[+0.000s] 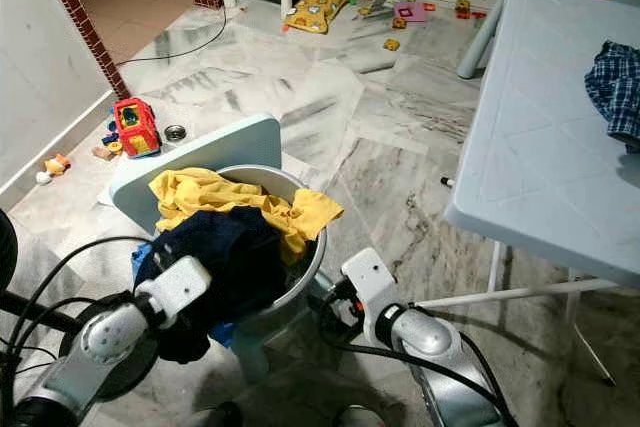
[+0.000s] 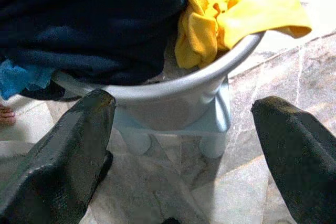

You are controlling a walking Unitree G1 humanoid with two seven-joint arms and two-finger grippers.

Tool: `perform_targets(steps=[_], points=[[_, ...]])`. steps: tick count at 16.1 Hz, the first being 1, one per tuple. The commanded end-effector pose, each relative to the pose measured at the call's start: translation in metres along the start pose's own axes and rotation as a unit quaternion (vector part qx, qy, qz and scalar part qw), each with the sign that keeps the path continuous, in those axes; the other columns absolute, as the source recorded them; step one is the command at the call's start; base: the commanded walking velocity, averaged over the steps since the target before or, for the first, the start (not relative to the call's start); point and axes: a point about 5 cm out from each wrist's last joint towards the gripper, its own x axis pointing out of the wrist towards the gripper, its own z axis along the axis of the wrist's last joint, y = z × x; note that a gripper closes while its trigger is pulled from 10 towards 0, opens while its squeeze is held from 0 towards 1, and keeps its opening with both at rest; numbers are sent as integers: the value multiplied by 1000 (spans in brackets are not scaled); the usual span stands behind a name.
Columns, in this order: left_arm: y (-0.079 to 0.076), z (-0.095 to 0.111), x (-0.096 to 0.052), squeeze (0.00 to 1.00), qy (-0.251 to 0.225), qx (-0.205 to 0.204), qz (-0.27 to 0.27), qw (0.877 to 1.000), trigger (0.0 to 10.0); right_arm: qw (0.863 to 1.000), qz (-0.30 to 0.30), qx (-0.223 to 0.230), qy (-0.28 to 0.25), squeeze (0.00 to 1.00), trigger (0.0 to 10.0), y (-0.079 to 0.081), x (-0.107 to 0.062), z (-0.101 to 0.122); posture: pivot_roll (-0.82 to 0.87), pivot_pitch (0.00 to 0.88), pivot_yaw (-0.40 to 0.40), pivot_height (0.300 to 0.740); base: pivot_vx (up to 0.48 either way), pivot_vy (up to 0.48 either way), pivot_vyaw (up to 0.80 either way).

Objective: Hang hanger

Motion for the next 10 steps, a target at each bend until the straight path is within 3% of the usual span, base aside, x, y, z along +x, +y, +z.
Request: perform_targets(steps=[1,4,5,7,8,10], points=[[6,8,1,0,-16,-25,14,999,0,1000,4,2,-3,0,10000,0,3,0,-171,130,19,740,0,0,0],[7,16,3,0,-35,-76,35,996,0,1000,1,2,-17,0,10000,-4,10,7,-165,94,25,740,0,0,0],[7,23,2,0,-51,-122,52,990,0,1000,-5,1,-26,0,10000,-9,14,11,-154,52,31,740,0,0,0],[8,32,1,0,-68,-163,69,982,0,999,-17,4,-36,0,10000,-14,17,16,-141,23,35,740,0,0,0],[12,44,1,0,-91,-241,105,961,0,998,-40,13,-54,0,10000,-21,22,22,-126,0,32,740,0,0,0],[15,52,1,0,-106,-287,131,943,0,996,-53,23,-70,0,10000,-24,26,28,-118,0,31,740,0,0,0]])
